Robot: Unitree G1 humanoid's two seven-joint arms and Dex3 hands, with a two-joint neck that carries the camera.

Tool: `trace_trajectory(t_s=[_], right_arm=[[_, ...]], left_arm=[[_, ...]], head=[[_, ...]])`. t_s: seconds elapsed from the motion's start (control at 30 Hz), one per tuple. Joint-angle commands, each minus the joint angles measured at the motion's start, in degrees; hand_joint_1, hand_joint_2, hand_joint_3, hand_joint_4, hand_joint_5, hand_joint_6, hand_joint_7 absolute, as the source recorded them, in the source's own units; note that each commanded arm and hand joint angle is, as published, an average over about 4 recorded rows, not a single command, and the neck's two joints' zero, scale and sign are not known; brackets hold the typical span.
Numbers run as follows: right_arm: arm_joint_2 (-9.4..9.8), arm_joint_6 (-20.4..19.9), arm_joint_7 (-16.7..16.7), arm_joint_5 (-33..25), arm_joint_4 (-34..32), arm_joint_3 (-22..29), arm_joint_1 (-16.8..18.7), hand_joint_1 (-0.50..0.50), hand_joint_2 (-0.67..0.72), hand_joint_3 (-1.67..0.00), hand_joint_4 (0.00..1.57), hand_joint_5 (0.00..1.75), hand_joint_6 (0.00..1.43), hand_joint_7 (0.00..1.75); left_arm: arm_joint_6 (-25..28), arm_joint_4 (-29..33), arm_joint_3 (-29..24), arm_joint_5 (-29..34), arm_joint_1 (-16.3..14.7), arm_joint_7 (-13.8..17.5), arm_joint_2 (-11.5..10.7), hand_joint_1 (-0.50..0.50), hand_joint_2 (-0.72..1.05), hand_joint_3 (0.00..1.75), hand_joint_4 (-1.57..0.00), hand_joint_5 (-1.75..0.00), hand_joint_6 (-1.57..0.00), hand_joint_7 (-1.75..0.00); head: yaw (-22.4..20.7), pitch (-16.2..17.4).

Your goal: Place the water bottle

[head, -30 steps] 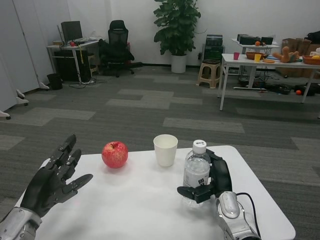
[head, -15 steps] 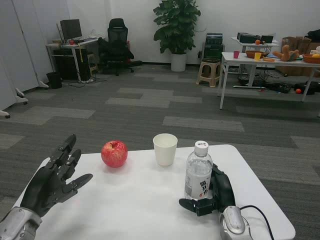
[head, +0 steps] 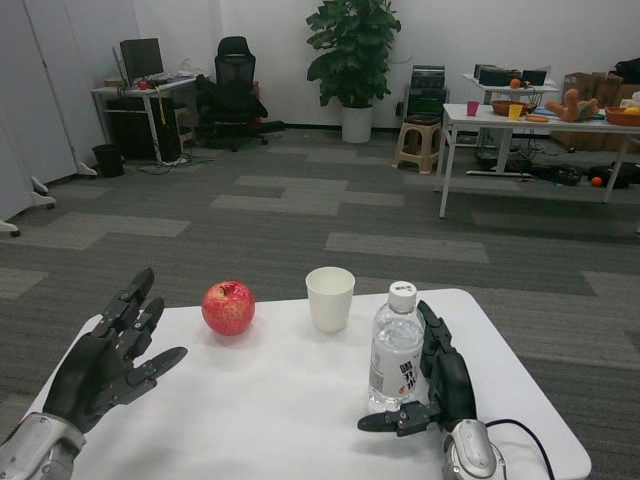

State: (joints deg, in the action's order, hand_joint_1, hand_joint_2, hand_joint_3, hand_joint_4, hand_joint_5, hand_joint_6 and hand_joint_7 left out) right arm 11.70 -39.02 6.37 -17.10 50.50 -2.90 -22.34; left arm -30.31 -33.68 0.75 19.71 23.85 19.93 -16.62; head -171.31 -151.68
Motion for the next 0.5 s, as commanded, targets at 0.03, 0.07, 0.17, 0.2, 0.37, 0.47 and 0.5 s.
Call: trace_trajectory(t_s=[0.03,0.07,0.17,0.2,0.37,0.47,0.5], right_arm=[[-0.19,-0.62,0.05,-0.39,-3.13,0.32,1.21,-0.46,0.46,-0.12,0.00,0.00,0.00,0.00],[-0.15,-0.62,0.05,-0.41,-4.49,0.41,1.51,-0.46,0.49,-0.10,0.00,0.00,0.00,0.00],[0.12,-0.62,0.02,-0.61,-8.51,0.68,2.53,-0.46,0.53,-0.08,0.00,0.00,0.00,0.00],[0.23,-0.62,0.00,-0.74,-9.74,0.76,2.88,-0.46,0.53,-0.08,0.00,0.00,0.00,0.00],[1.48,-0.62,-0.42,-1.46,-16.57,1.62,4.92,-0.46,0.53,-0.08,0.00,0.00,0.00,0.00],[2.21,-0.53,-0.39,-1.62,-20.81,2.90,6.63,-0.46,0.53,-0.08,0.00,0.00,0.00,0.00],[2.47,-0.26,-0.39,-1.68,-23.74,3.99,7.97,-0.46,0.53,-0.08,0.00,0.00,0.00,0.00]], left_arm=[[-0.59,-0.12,-0.31,0.68,-0.09,-0.15,-0.85,-0.50,1.05,0.02,0.00,-0.10,0.00,0.00],[-0.61,-0.10,-0.31,0.68,-0.14,-0.15,-0.89,-0.50,1.05,0.04,0.00,-0.10,0.00,0.00],[-0.63,-0.07,-0.38,0.70,-0.25,-0.15,-0.96,-0.50,1.05,0.09,0.00,-0.10,0.00,0.00],[-0.63,-0.07,-0.42,0.72,-0.27,-0.15,-0.96,-0.50,1.05,0.09,0.00,-0.10,0.00,0.00],[-0.63,-0.01,-0.64,0.83,-0.45,-0.15,-1.02,-0.50,1.05,0.07,0.00,-0.10,0.00,0.00],[-0.63,0.01,-0.73,0.90,-0.56,-0.15,-1.22,-0.50,1.05,0.07,0.00,-0.10,0.00,0.00],[-0.63,0.01,-0.77,0.98,-0.62,-0.15,-1.31,-0.50,1.05,0.09,0.00,-0.10,0.00,0.00]], head=[[-0.20,0.10],[-0.18,0.11],[-0.28,0.11],[-0.30,0.13],[-0.44,0.20],[-0.39,0.23],[-0.38,0.17]])
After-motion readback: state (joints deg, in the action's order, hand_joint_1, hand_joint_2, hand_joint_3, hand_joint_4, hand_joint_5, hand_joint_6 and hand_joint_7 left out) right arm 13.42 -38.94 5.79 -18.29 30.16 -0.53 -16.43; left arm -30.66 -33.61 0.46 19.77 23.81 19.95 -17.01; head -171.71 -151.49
